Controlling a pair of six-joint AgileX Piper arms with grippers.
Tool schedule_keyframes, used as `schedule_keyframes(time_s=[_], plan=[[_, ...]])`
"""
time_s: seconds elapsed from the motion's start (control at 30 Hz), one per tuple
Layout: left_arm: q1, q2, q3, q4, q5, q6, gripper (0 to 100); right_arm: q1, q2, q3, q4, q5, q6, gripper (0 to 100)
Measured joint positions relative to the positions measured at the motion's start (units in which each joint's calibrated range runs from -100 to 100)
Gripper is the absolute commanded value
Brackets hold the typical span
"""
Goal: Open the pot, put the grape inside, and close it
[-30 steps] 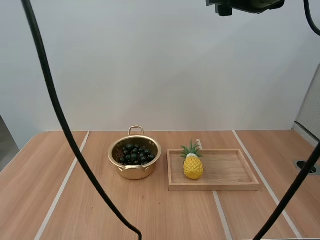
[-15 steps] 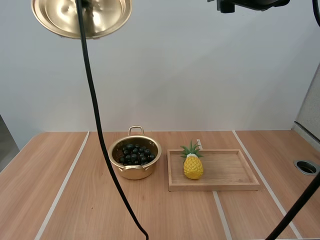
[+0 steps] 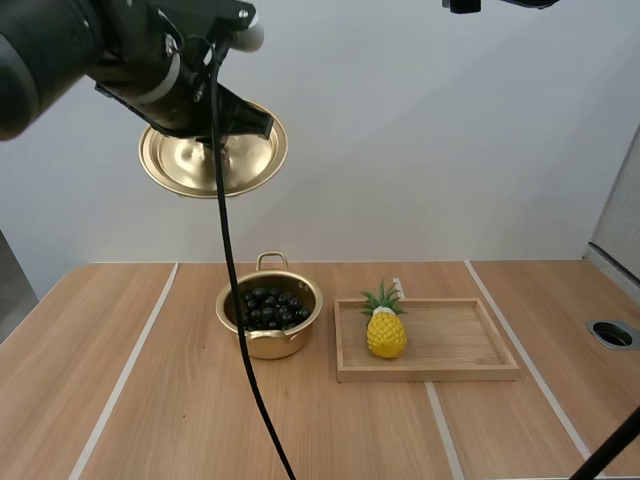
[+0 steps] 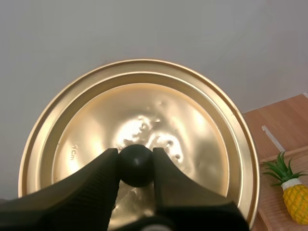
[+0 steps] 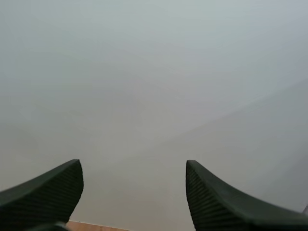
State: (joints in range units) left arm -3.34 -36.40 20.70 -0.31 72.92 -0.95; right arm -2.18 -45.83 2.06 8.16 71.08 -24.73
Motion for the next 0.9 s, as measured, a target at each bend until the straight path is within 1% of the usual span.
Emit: schedule_keyframes(time_s=[0.27, 0.47, 0.73, 0.9], plan=[[0.00, 0.0, 12.0, -5.1, -11.2, 4.5, 0, 0.0, -0.1, 0.0, -0.1, 0.0, 0.0, 100], [0.00, 0.4, 18.9, -5.9, -19.5, 6.0, 0, 0.0, -0.2, 0.0, -0.1, 0.0, 0.0, 100], [0.00, 5.6, 22.2, -7.4, -21.6, 7.3, 0, 0.0, -0.2, 0.0, -0.1, 0.6, 0.0, 100], [0.00, 9.3, 22.3, -11.4, -21.8, 10.4, 0, 0.0, -0.2, 0.0, -0.1, 0.6, 0.0, 100]])
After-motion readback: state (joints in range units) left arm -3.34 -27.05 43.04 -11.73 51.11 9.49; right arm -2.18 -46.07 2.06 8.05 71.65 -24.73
